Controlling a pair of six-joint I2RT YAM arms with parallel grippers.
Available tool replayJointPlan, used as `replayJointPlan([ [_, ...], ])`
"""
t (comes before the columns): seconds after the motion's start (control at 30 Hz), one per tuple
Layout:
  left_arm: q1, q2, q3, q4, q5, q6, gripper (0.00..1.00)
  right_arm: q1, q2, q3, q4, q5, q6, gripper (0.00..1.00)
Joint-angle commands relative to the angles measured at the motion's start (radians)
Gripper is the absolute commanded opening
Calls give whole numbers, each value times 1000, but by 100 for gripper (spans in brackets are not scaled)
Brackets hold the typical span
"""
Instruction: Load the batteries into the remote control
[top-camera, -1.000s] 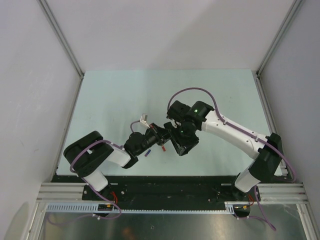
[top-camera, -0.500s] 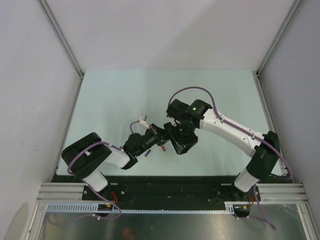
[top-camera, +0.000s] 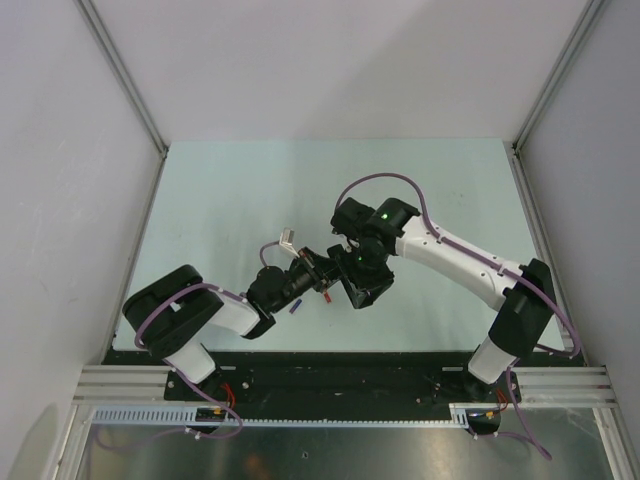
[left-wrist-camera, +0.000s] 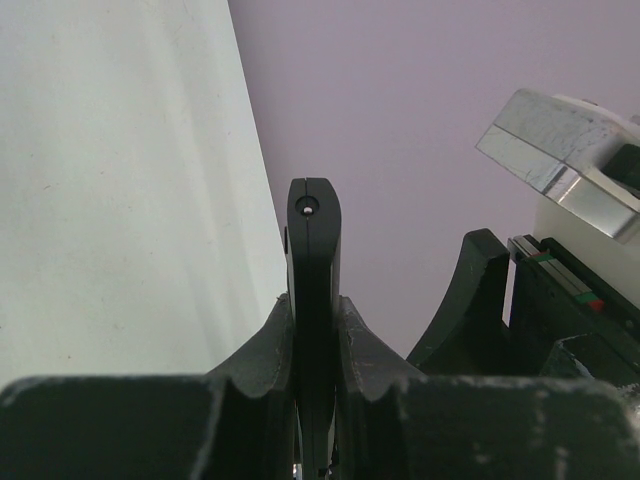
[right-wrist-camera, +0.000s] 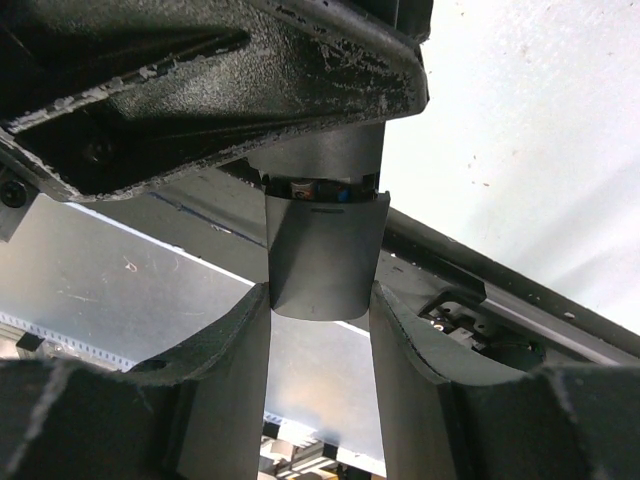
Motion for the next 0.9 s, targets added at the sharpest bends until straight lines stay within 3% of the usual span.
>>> replayJointPlan([
  [0.0,-8,-47,-5,380,-19,18,0,0,7,40,1,1,11,0],
  [0.87,-16,-39,-3,380,-19,12,0,15,53,108,-66,129,-14,0],
])
